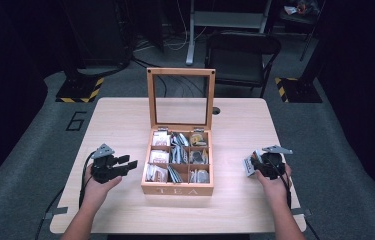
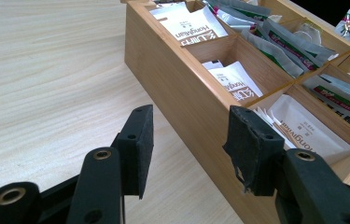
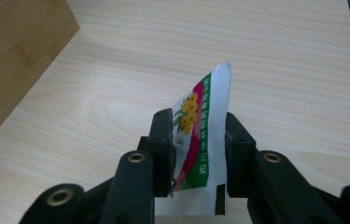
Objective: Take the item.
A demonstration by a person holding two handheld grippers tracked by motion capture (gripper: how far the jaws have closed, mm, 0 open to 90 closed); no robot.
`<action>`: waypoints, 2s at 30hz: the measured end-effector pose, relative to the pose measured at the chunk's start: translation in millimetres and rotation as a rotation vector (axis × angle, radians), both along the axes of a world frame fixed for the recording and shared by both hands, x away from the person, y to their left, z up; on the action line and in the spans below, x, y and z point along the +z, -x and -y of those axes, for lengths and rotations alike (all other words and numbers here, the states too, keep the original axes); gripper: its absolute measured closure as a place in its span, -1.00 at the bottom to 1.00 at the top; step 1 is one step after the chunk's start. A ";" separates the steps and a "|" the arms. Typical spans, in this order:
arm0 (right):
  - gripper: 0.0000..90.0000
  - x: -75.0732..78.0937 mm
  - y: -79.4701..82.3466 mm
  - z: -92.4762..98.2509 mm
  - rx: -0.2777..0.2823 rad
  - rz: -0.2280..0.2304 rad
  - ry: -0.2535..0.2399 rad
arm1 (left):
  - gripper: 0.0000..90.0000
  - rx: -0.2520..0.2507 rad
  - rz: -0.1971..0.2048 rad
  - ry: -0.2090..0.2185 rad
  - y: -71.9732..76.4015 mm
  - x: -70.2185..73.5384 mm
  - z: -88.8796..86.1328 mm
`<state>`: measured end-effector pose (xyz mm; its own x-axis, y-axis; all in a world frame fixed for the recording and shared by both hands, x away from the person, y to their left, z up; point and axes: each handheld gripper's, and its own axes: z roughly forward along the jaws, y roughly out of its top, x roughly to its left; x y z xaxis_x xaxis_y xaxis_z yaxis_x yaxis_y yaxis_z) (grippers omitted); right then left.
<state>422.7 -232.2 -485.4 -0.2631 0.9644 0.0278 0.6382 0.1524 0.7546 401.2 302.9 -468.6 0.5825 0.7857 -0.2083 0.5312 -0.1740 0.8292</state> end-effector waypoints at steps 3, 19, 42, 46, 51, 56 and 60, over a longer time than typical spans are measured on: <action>0.53 -0.3 0.1 0.6 -0.004 -0.001 -0.002 | 0.14 0.000 0.000 0.000 0.0 0.0 0.0; 0.44 0.8 0.3 8.3 -0.052 -0.007 0.020 | 0.11 0.013 0.005 -0.001 -0.1 0.3 -1.4; 0.36 28.7 -7.4 -20.8 0.080 0.033 0.030 | 0.10 0.009 0.000 -0.006 -0.5 0.1 -0.9; 0.35 34.2 -12.1 -27.4 0.106 0.030 0.016 | 0.10 0.013 -0.002 -0.002 -0.6 -0.2 -1.1; 0.33 40.9 -18.8 -36.7 0.150 0.032 0.007 | 0.08 0.013 -0.002 -0.004 -0.8 -0.4 -1.1; 0.29 50.3 -27.7 -51.3 0.211 0.036 0.005 | 0.08 0.013 -0.002 -0.003 -0.7 -0.3 -1.0; 0.28 55.0 -32.0 -59.1 0.229 0.042 0.025 | 0.08 0.013 -0.002 -0.002 -0.9 -0.4 -1.2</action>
<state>454.7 -173.1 -430.4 -0.4754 0.8797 -0.0109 0.5530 0.3084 0.7740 402.1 304.1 -469.0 0.5716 0.7938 -0.2077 0.5349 -0.1685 0.8280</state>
